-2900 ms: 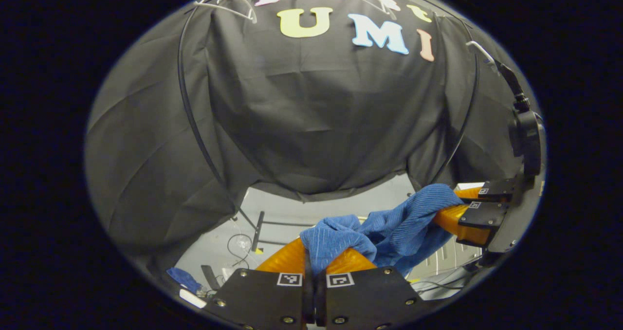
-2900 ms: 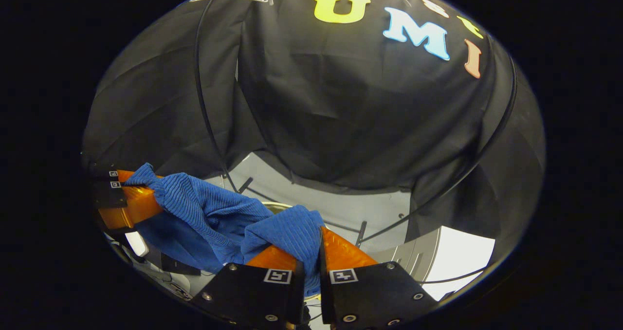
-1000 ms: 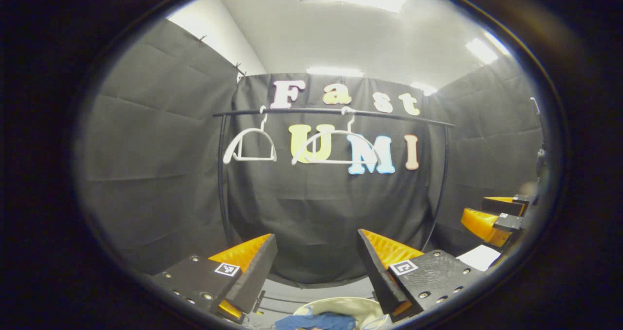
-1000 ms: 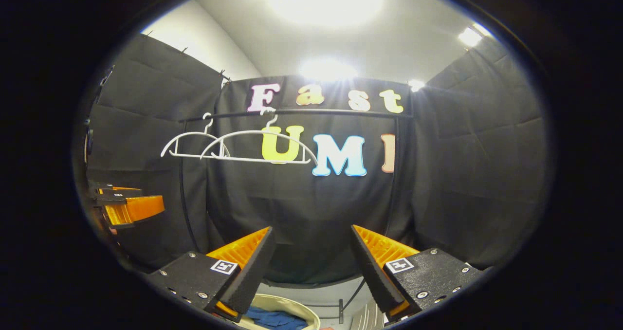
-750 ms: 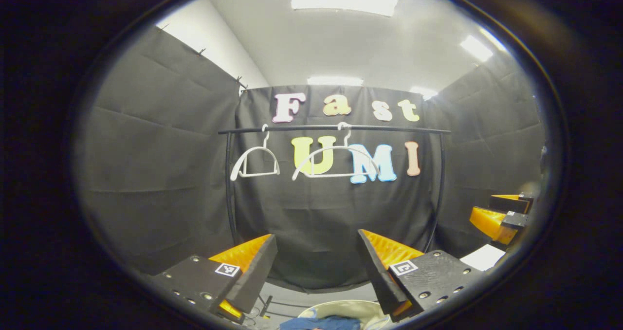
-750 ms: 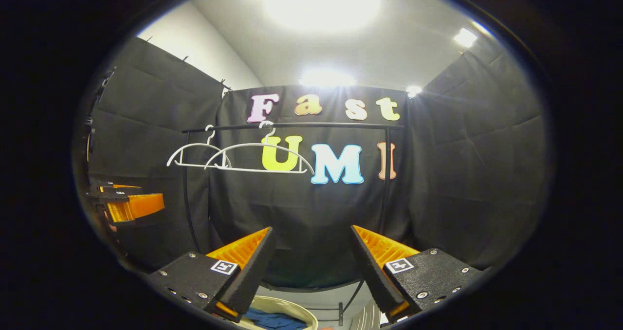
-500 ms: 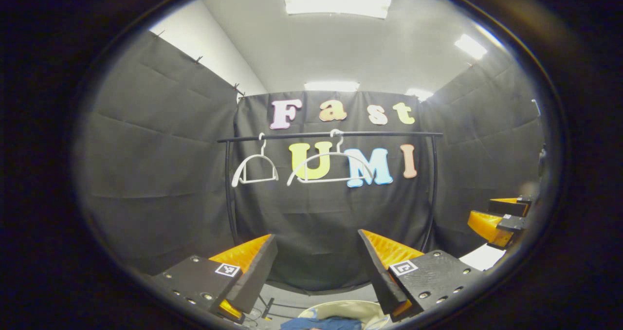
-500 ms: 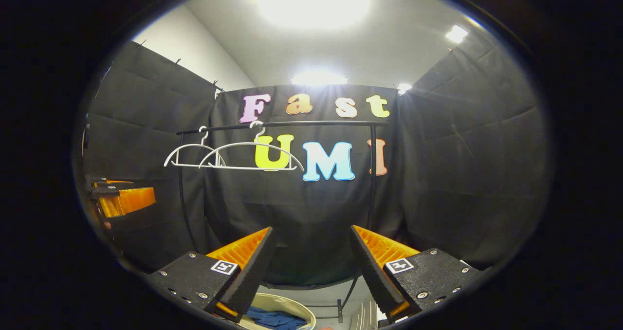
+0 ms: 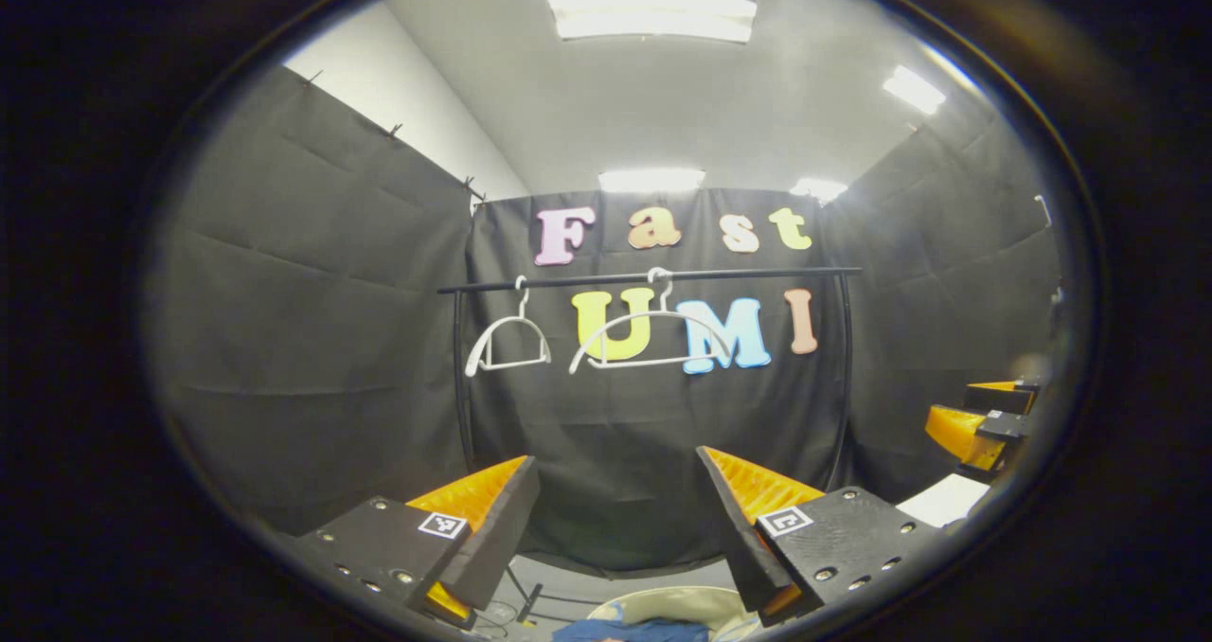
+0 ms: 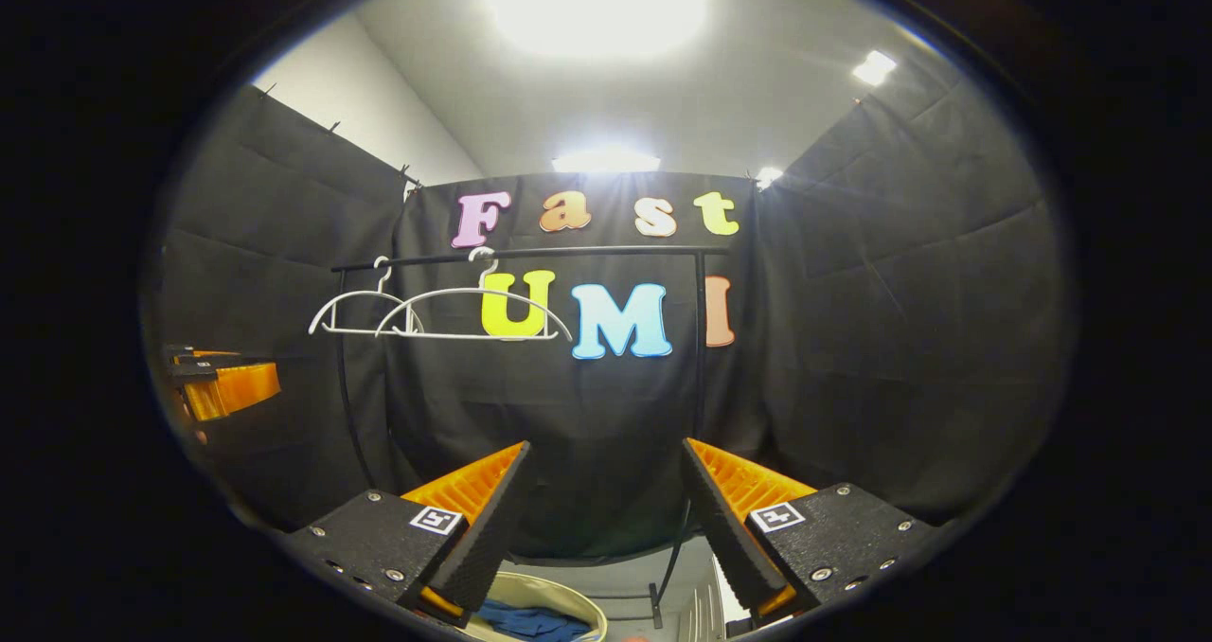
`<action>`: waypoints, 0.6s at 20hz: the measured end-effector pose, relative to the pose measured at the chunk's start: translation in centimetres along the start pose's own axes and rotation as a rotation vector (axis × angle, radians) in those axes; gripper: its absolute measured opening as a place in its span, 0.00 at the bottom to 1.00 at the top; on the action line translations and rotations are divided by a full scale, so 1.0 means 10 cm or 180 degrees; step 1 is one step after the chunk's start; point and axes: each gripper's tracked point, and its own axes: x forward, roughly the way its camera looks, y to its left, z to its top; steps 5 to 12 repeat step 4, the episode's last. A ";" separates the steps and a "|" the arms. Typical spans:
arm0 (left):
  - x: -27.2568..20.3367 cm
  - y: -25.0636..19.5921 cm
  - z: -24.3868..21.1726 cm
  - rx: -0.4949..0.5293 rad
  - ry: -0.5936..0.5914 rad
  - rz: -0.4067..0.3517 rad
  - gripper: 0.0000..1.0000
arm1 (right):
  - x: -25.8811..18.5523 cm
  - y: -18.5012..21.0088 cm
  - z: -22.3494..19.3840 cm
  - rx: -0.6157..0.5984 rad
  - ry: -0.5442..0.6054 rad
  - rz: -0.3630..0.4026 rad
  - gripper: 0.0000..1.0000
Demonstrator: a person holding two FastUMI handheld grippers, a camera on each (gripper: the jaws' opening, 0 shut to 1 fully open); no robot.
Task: Grasp the clothes on the hanger with both hands and then place them into the laundry hamper below.
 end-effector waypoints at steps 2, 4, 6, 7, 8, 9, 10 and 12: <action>-0.05 0.04 -0.01 0.0006 -0.0009 0.0048 0.95 | -0.02 0.02 0.04 0.0013 -0.0007 0.0005 0.94; -0.09 0.07 0.02 0.0016 -0.0038 0.0086 0.95 | -0.03 0.05 0.07 0.0006 -0.0027 0.0018 0.95; -0.09 0.07 0.02 0.0016 -0.0038 0.0086 0.95 | -0.03 0.05 0.07 0.0006 -0.0027 0.0018 0.95; -0.09 0.07 0.02 0.0016 -0.0038 0.0086 0.95 | -0.03 0.05 0.07 0.0006 -0.0027 0.0018 0.95; -0.09 0.07 0.02 0.0016 -0.0038 0.0086 0.95 | -0.03 0.05 0.07 0.0006 -0.0027 0.0018 0.95; -0.09 0.07 0.02 0.0016 -0.0038 0.0086 0.95 | -0.03 0.05 0.07 0.0006 -0.0027 0.0018 0.95; -0.09 0.07 0.02 0.0016 -0.0038 0.0086 0.95 | -0.03 0.05 0.07 0.0006 -0.0027 0.0018 0.95; -0.09 0.07 0.02 0.0016 -0.0038 0.0086 0.95 | -0.03 0.05 0.07 0.0006 -0.0027 0.0018 0.95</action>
